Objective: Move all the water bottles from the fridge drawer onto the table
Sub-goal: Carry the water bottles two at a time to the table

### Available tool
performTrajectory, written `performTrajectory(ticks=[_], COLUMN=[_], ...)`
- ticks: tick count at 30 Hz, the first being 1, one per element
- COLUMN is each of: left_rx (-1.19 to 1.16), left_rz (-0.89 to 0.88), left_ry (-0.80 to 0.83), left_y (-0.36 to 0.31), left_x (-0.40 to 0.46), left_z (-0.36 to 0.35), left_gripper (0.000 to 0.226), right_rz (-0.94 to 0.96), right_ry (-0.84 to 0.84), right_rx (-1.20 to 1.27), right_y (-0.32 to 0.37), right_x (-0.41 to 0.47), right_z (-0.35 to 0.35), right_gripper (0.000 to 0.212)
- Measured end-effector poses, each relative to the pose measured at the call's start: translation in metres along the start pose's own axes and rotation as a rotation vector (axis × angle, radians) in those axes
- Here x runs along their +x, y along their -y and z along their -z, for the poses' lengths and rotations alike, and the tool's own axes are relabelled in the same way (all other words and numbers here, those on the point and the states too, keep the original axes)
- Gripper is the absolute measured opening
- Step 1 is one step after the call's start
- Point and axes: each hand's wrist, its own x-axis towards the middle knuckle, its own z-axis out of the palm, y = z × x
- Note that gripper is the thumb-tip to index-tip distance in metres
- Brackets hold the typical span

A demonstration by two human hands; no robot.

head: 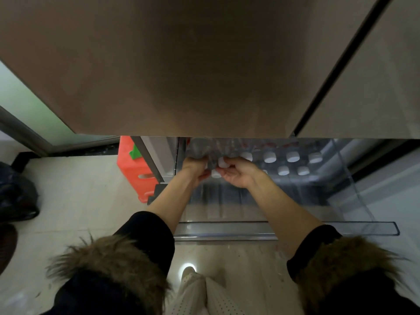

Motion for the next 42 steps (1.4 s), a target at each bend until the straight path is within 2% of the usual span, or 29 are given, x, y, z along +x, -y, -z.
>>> performTrajectory(ticks=[3,7,9,15,17,20,22,25,27,32,36,42], left_rx=[0.006,0.064,0.112,0.142,0.15,0.269,0.393,0.499,0.525,0.614,0.707,0.79], left_rz=[0.014,-0.005,-0.019,-0.09,-0.139,-0.273,-0.379,-0.534,-0.598,-0.648,-0.657,-0.737], left_ry=[-0.012,-0.048,-0.052,-0.094,-0.132,-0.234,-0.301,-0.328,-0.311,-0.26,-0.229,-0.233], left_y=[0.001,0.004,0.008,0.014,0.014,0.012,0.008,0.0,-0.005,-0.007,-0.001,-0.006], left_x=[-0.006,-0.019,-0.026,-0.054,-0.065,-0.084,-0.096,-0.107,-0.114,-0.122,-0.124,-0.125], left_z=[0.005,0.012,0.018,0.03,0.038,0.052,0.063,0.079,0.088,0.096,0.094,0.082], left_gripper=[0.014,0.003,0.02,0.032,0.037,0.035,0.039,0.043,0.041,0.039,0.039,0.036], right_rz=[-0.063,-0.089,-0.077,0.08,0.149,0.307,0.421,0.588,0.687,0.78,0.779,0.788], right_ry=[0.025,0.038,0.03,-0.004,-0.052,-0.184,-0.309,-0.506,-0.567,-0.679,-0.676,-0.565], right_rx=[0.067,-0.002,-0.035,-0.087,-0.098,-0.224,-0.383,-0.62,-0.712,-0.876,-0.991,-1.052], right_y=[0.001,-0.005,-0.009,-0.012,-0.013,-0.02,-0.028,-0.036,-0.04,-0.04,-0.041,-0.027], right_x=[-0.01,-0.023,-0.033,-0.063,-0.075,-0.093,-0.102,-0.119,-0.134,-0.157,-0.157,-0.157], right_z=[0.003,0.008,0.008,0.002,-0.002,-0.009,-0.014,-0.015,-0.013,-0.012,-0.009,-0.003], right_gripper=[0.009,0.017,0.008,0.01,0.01,0.037,0.044,0.038,0.033,0.043,0.046,0.042])
